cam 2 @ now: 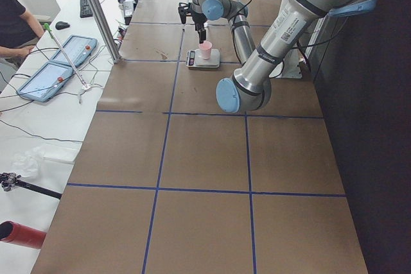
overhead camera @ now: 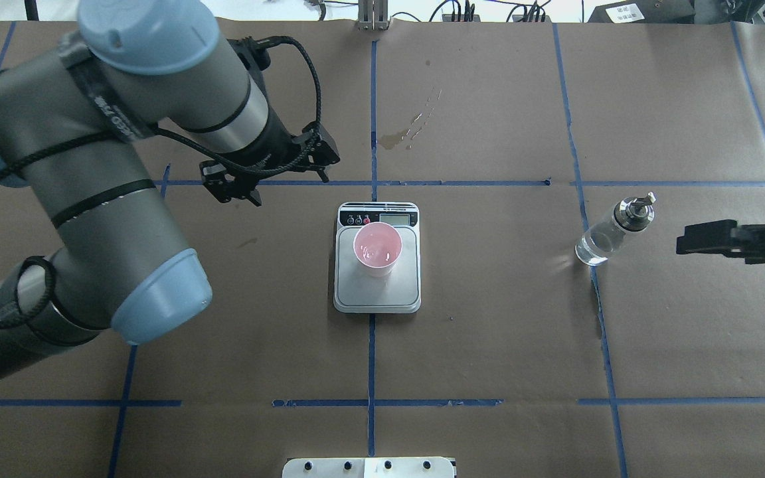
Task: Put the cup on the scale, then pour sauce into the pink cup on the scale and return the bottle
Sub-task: 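Withdraw the left gripper from the cup while the right gripper reaches for the glass bottle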
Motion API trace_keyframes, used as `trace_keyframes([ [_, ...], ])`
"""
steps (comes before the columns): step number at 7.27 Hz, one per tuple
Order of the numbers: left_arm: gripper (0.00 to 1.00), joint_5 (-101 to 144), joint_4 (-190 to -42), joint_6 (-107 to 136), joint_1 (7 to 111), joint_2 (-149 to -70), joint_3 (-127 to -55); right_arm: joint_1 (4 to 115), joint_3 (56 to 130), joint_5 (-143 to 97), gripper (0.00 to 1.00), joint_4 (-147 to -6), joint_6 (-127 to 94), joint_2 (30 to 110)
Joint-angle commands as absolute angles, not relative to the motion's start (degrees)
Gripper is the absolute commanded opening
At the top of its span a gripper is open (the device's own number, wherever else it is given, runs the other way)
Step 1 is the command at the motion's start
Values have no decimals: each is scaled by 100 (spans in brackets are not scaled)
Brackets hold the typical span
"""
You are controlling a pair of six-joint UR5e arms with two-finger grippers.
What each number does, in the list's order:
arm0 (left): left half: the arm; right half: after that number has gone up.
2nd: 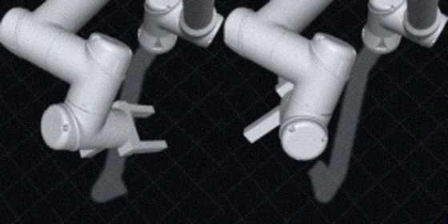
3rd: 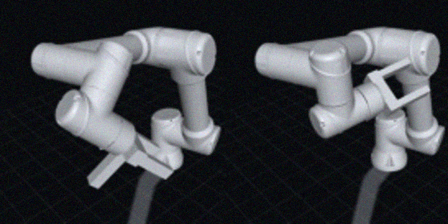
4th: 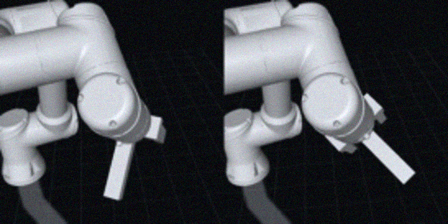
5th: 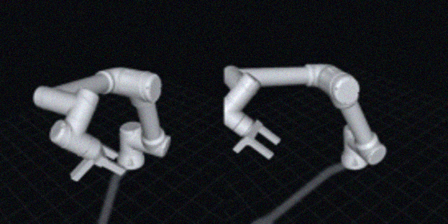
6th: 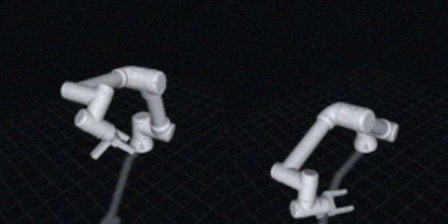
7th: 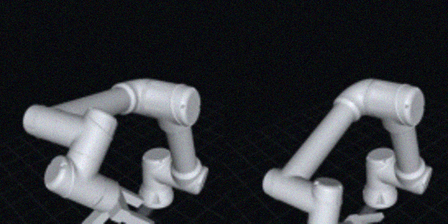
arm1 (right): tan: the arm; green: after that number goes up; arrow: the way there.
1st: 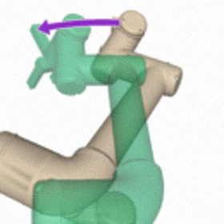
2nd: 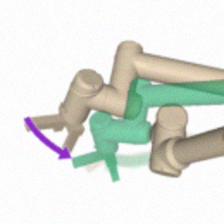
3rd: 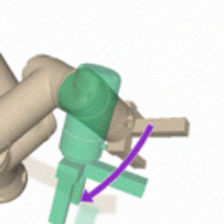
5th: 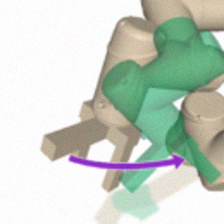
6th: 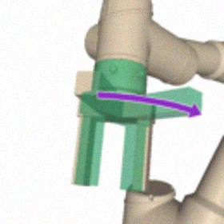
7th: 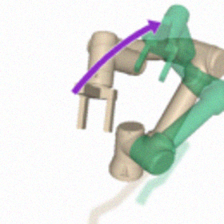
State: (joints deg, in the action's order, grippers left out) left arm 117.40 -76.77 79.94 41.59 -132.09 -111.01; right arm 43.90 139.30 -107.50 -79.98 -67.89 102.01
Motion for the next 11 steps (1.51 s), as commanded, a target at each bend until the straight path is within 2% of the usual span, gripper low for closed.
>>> trace_keyframes([
  [1,100,12040,-7594,6984,4839,-12807,-11382,2792,13948,-8806,100,-7647,-7679,10283],
  [3,100,12041,-7191,5545,5253,-12412,-11531,1901,13591,-7187,100,-7254,-7997,10406],
  [5,100,11997,-7207,3973,5632,-11580,-11679,1715,12643,-6114,100,-6210,-7972,10424],
  [9,100,11797,-7425,621,6818,-10619,-11462,1591,12069,-4872,100,-6179,-7937,10345],
  [11,100,11637,-8328,89,7021,-10196,-11103,1503,11753,-4668,100,-6170,-7945,10205],
])
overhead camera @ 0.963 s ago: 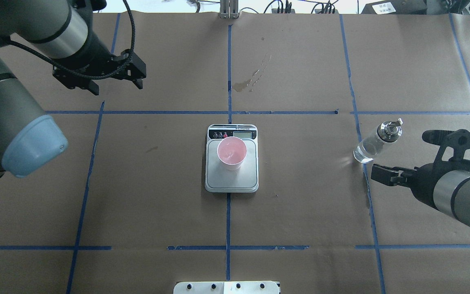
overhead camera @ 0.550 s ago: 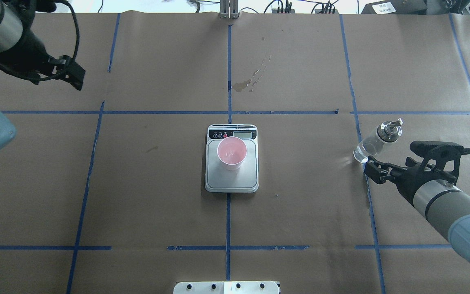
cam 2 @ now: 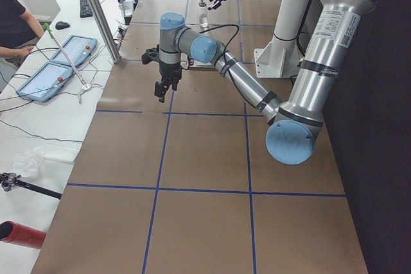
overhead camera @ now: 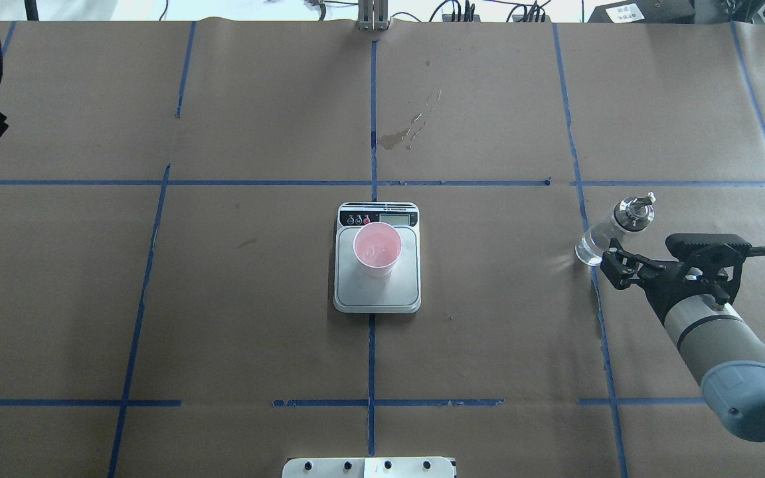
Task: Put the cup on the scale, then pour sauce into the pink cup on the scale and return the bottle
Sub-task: 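Close the right gripper around the glass bottle and lift it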
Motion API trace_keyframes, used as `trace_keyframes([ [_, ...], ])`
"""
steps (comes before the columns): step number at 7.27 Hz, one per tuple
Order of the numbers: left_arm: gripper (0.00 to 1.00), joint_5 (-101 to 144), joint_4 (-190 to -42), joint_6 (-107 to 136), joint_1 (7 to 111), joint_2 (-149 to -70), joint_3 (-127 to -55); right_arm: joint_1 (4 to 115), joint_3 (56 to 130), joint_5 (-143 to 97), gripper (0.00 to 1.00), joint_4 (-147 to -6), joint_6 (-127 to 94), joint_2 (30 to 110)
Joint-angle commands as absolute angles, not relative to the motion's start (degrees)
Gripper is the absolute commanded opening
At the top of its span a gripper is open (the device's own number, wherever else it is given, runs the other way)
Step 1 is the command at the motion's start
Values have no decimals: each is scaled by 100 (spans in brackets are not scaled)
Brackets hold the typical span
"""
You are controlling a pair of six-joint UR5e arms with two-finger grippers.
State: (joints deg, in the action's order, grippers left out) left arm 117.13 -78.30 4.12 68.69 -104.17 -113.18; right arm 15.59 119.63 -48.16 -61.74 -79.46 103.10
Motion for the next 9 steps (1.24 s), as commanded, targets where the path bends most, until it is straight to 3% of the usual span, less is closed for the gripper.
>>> trace_keyframes([
  [1,100,11637,-8410,88,7083,-10195,-11005,1433,11533,-4536,100,-6170,-7998,9969],
  [9,100,11445,-8420,53,7207,-10196,-10908,1502,10785,-4315,100,-6152,-7822,9467],
])
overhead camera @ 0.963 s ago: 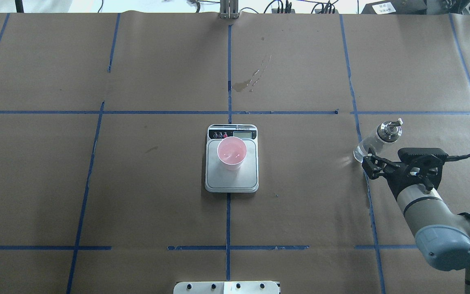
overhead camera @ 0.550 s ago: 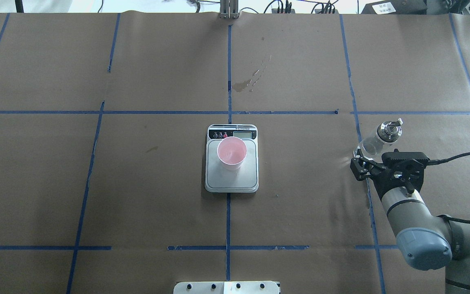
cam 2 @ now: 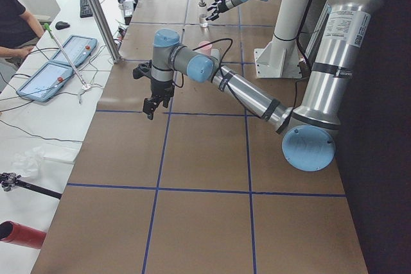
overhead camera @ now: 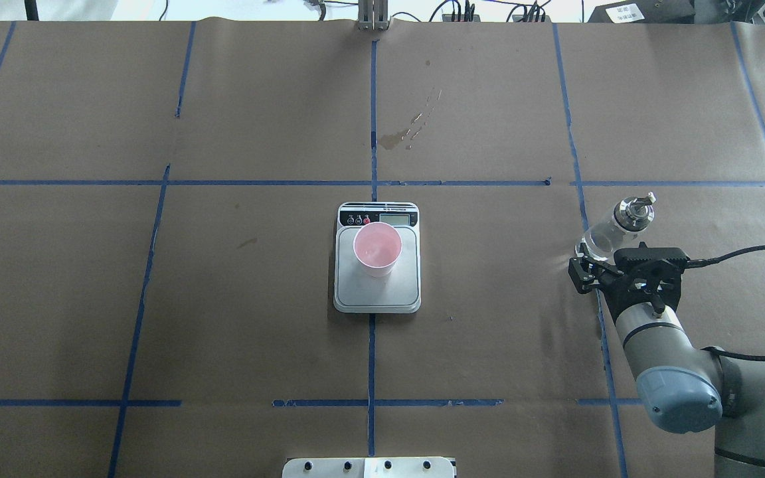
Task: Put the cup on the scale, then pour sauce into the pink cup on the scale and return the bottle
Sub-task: 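Close the right gripper around the glass bottle and lift it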
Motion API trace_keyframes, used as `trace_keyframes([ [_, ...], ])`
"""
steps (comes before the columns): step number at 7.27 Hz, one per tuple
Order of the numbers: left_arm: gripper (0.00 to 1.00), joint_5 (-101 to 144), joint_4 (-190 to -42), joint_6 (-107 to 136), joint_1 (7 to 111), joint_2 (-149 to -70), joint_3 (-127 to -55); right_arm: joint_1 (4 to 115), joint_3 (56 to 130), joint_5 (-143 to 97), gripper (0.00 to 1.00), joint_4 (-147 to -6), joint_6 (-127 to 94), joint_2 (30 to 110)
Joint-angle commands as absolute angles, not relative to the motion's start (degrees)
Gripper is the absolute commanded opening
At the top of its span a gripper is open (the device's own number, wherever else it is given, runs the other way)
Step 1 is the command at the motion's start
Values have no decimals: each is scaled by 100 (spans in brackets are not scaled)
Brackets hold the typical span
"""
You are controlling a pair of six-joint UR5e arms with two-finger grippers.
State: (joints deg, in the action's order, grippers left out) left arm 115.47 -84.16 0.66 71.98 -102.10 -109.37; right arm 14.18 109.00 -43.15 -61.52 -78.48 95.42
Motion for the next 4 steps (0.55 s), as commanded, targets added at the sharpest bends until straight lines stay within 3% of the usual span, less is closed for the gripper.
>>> trace_keyframes([
  [1,100,11452,-8420,-86,7207,-10143,-10899,1590,10697,-4315,100,-6152,-7814,9440],
  [4,100,11452,-8420,-149,7225,-10107,-10881,1670,10600,-4315,99,-6152,-7813,9413],
])
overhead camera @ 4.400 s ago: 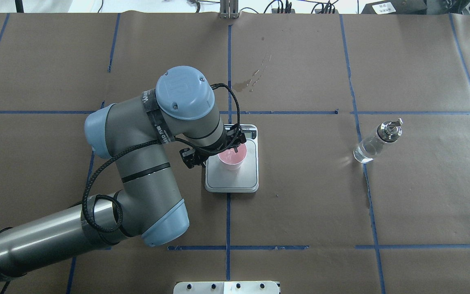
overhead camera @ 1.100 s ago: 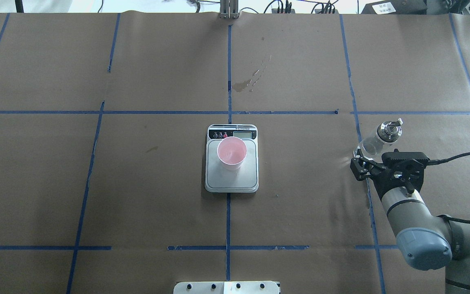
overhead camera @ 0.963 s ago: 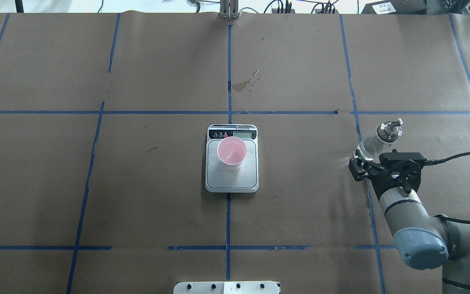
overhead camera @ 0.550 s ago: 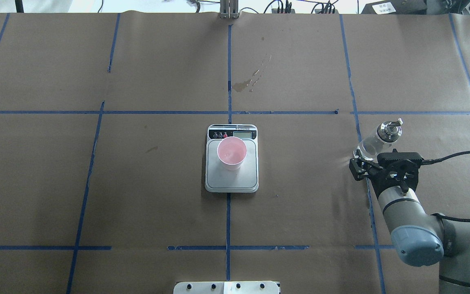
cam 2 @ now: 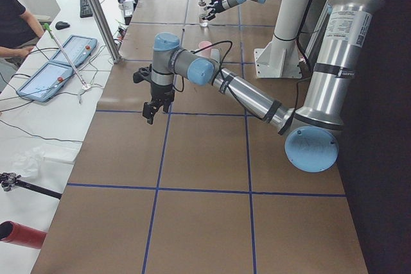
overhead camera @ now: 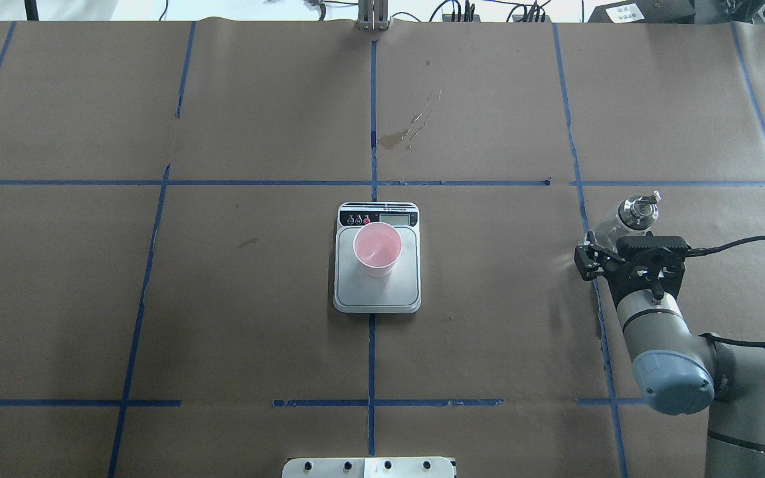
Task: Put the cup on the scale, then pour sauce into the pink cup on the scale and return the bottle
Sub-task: 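Close the right gripper around the glass bottle and lift it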
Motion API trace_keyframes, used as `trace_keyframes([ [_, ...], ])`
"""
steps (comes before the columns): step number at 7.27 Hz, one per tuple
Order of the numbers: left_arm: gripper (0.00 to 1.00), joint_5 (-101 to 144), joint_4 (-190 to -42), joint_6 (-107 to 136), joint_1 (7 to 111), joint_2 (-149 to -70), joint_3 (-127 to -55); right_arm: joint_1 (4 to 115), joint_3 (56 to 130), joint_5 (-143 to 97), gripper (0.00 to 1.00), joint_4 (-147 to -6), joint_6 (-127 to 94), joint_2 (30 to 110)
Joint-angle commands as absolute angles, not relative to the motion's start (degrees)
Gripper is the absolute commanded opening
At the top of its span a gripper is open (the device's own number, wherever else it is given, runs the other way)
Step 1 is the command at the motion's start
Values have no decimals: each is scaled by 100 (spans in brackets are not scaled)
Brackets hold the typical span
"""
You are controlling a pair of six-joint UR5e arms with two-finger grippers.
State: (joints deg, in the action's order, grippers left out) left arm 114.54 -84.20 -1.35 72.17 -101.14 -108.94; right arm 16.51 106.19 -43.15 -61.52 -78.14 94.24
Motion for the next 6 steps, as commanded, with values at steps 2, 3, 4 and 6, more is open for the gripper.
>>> trace_keyframes([
  [2,100,11452,-8420,-149,7233,-10116,-10881,1705,10591,-4324,39,-6161,-7744,9203],
  [3,100,11452,-8420,-141,7233,-10125,-10890,1757,10600,-4324,0,-6152,-7717,9185],
  [4,100,11461,-8420,-132,7233,-10142,-10890,1845,10661,-4376,0,-6152,-7395,9167],
  [6,100,11461,-8420,-141,7233,-10134,-10898,2030,10940,-4534,0,-6170,-6786,8974],
])
